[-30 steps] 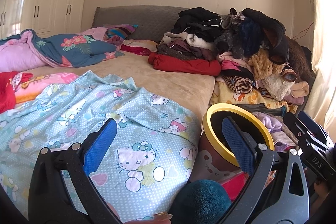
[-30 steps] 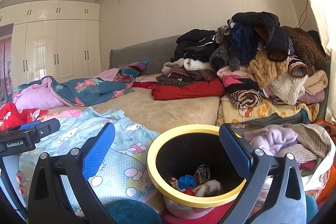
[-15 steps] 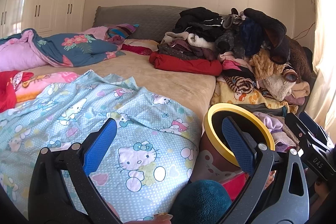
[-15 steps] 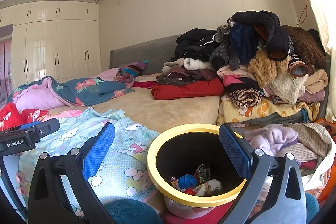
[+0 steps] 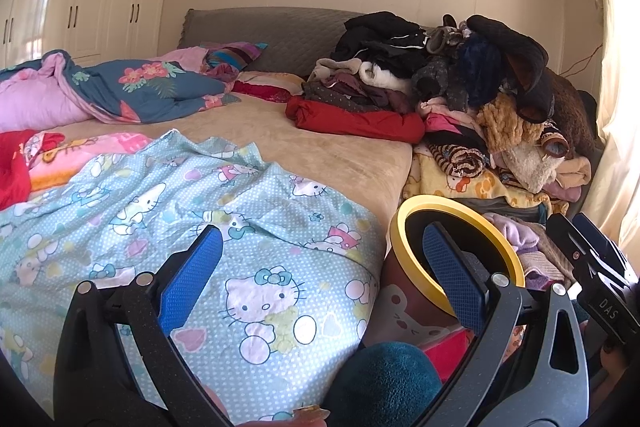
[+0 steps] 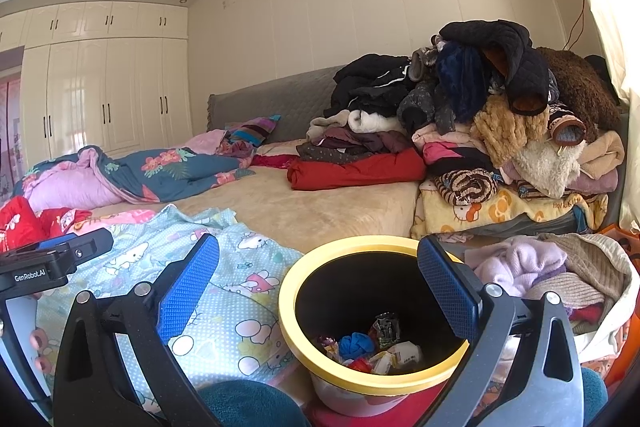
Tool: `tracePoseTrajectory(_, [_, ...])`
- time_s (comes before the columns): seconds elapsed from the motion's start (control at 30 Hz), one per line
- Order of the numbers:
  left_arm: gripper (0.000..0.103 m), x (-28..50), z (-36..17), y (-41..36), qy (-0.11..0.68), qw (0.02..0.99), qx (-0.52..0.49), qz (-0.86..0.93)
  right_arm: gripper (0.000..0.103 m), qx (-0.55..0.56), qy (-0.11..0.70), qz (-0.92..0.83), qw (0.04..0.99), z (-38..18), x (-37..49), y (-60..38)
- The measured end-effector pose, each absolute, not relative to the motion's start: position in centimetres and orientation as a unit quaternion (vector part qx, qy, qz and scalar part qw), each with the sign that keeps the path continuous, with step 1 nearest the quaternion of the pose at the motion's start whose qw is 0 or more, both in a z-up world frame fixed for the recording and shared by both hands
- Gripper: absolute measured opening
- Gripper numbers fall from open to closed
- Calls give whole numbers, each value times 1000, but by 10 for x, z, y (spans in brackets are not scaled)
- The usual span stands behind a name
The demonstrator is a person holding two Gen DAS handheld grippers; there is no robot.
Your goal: Collect trash
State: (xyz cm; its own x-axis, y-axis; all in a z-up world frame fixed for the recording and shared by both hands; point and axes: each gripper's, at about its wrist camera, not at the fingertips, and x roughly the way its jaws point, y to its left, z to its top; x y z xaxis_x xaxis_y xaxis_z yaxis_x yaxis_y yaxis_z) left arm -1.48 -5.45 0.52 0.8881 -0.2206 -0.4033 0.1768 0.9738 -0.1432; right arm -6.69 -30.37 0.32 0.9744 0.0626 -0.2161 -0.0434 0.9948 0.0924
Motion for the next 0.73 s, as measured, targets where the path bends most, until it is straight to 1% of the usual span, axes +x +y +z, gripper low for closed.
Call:
tracePoseTrajectory(0.27, [92, -14, 2, -52, 217, 970, -51, -93, 97, 42, 125, 36, 991, 2, -62, -299])
tracePoseTrajectory(0.4, [92, -6, -2, -41, 229, 970, -50, -58, 97, 44, 140, 70, 987, 7, -52, -284])
tracePoseTrajectory(0.47, [92, 0, 1, -15, 228, 971, -73, -32, 97, 37, 152, 96, 983, 11, -43, -265])
tracePoseTrajectory(0.57, [92, 14, -4, 51, 256, 959, -118, 42, 97, 32, 175, 162, 971, 15, -22, -216])
tracePoseTrajectory(0.6, [92, 18, -13, 91, 275, 946, -146, 87, 97, 25, 190, 188, 963, 15, -14, -191])
tracePoseTrajectory(0.67, [92, 17, -26, 146, 294, 927, -176, 152, 97, 11, 216, 246, 945, 12, -1, -140])
tracePoseTrajectory(0.73, [92, 5, -47, 218, 313, 897, -201, 239, 97, -17, 255, 329, 909, 2, 9, -66])
